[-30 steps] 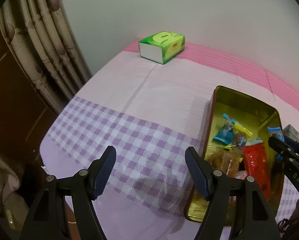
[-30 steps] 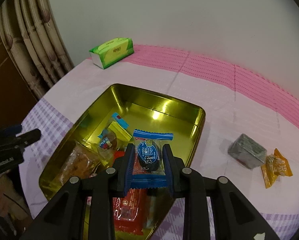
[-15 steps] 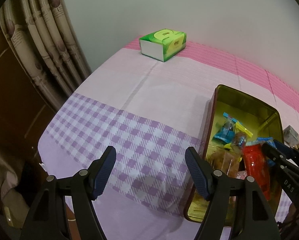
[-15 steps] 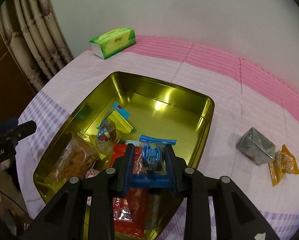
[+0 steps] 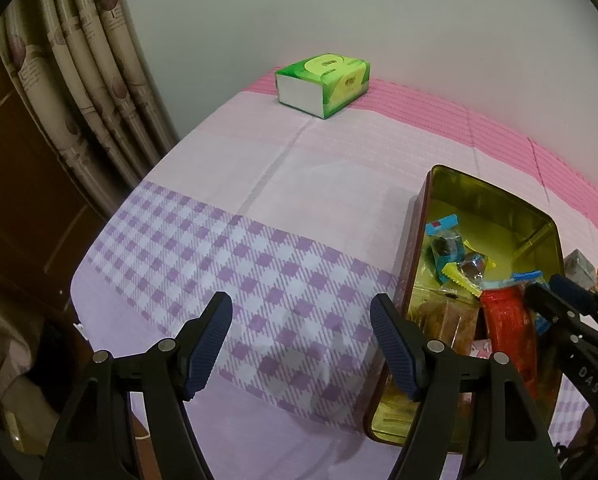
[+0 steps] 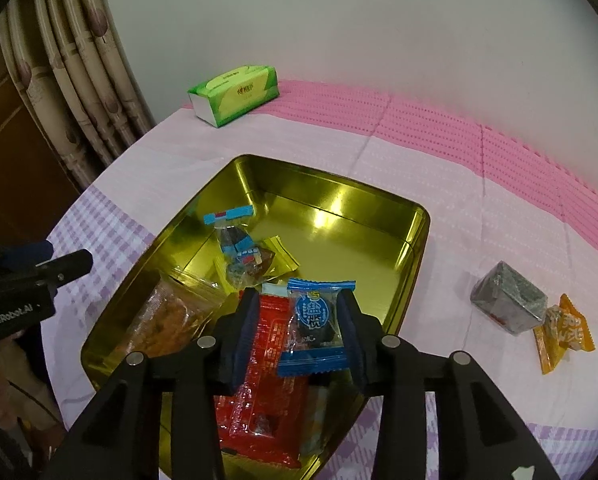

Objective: Organize snacks
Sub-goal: 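Carry the blue candy into the gold tin and open the right gripper, then move the right gripper to the orange snack bag and grasp it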

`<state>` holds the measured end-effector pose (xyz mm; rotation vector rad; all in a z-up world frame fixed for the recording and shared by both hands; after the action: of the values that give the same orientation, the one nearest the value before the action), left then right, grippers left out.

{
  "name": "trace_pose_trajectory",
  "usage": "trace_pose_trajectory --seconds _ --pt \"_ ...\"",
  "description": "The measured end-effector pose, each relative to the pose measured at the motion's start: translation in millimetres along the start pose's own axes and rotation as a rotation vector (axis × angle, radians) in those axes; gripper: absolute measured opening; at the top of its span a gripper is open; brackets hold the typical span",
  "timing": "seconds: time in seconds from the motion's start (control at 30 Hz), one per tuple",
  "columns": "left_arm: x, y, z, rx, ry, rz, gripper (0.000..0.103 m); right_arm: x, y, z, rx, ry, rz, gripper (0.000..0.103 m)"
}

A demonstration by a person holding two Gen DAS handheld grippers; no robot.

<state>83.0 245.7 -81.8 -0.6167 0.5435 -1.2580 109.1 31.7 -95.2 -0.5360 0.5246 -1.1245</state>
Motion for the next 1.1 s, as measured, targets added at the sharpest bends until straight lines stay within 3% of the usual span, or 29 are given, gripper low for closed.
trace_pose_trajectory --seconds 0.3,0.53,0.83,1.1 --pt "2.3 0.0 -0.3 -0.001 0.008 -0.004 0.072 27.0 -20.7 5.3 0.041 0.039 -0.038 0.041" --pt "2.7 0.5 -0.4 -0.004 0.006 -0.005 0.072 92.7 -47.1 0.0 0.068 0.082 -0.159 0.047" --pt "3.7 0.5 -2.6 -0.010 0.010 -0.003 0.072 180.6 -69.0 -34.5 0.028 0.188 -0.308 0.049" --pt "4.2 3.9 -5.1 -0.017 0.018 0.000 0.072 213.1 -59.4 -59.8 -0.012 0.218 -0.361 0.056"
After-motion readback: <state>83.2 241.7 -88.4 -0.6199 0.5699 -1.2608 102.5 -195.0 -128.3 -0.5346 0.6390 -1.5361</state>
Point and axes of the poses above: each gripper's, at about its wrist camera, not at the fingertips, and y roughly the way its jaws point, x to its right, z to its top, the point moved 8 cm from there along y, roughly the way its jaws point, and after that the axes turned 13 degrees about x, right-handed, at the moved point
